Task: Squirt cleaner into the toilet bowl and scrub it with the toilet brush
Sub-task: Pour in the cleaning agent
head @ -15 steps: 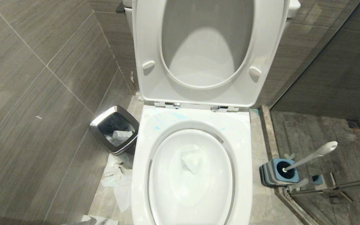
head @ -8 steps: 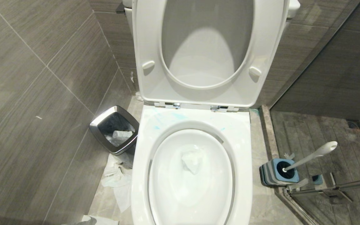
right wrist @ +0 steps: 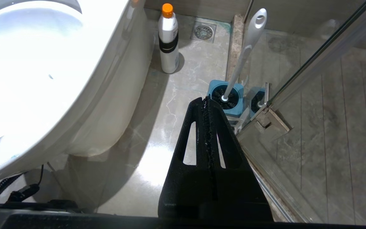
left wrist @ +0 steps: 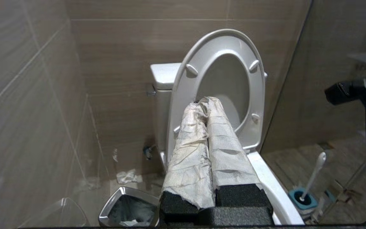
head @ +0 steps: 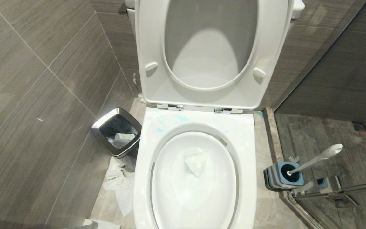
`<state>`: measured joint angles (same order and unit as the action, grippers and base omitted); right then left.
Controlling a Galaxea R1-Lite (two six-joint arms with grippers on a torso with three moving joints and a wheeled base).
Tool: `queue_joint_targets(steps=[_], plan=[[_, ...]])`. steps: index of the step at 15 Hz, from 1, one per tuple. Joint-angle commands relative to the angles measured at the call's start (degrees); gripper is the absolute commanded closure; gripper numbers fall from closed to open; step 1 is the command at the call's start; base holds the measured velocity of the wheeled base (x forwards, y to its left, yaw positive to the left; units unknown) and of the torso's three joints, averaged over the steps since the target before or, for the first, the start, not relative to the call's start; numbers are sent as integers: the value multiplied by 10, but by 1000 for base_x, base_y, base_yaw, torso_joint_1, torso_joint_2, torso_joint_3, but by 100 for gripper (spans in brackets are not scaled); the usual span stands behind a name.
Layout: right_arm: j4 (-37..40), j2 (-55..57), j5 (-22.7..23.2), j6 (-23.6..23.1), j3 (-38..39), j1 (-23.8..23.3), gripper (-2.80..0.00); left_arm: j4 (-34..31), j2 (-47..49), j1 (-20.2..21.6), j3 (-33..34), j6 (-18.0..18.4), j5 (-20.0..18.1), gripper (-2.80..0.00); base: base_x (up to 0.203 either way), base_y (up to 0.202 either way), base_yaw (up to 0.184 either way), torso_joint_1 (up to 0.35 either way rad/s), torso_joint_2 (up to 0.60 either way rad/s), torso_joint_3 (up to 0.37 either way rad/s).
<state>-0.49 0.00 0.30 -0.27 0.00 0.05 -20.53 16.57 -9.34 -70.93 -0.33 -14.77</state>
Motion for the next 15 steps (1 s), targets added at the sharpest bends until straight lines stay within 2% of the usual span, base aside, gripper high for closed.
queue_joint_targets(steps=[1, 3, 5, 7, 9, 12, 15], plan=[[0, -1, 0, -1, 4, 0, 0, -7, -5, 1, -3, -10, 5, 0, 0, 0, 0, 0, 0, 0], [0, 0, 0, 0, 4, 0, 0, -20, -5, 8, -8, -47, 17, 0, 0, 0, 0, 0, 0, 0], [0, 0, 0, -1, 4, 0, 0, -23, -4, 37, -10, -78, 13, 0, 0, 0, 0, 0, 0, 0], [0, 0, 0, 0, 4, 0, 0, -31, -6, 58, -5, -80, 4, 0, 0, 0, 0, 0, 0, 0], [0, 0, 0, -1, 4, 0, 0, -40, -36, 86, 18, -83, -34, 0, 0, 0, 0, 0, 0, 0], [0, 0, 0, -1, 4, 0, 0, -58, -114, 91, 142, -56, -49, 0, 0, 0, 0, 0, 0, 0], [0, 0, 0, -1, 4, 0, 0, -56, -159, 94, 264, -40, -40, 0, 0, 0, 0, 0, 0, 0]])
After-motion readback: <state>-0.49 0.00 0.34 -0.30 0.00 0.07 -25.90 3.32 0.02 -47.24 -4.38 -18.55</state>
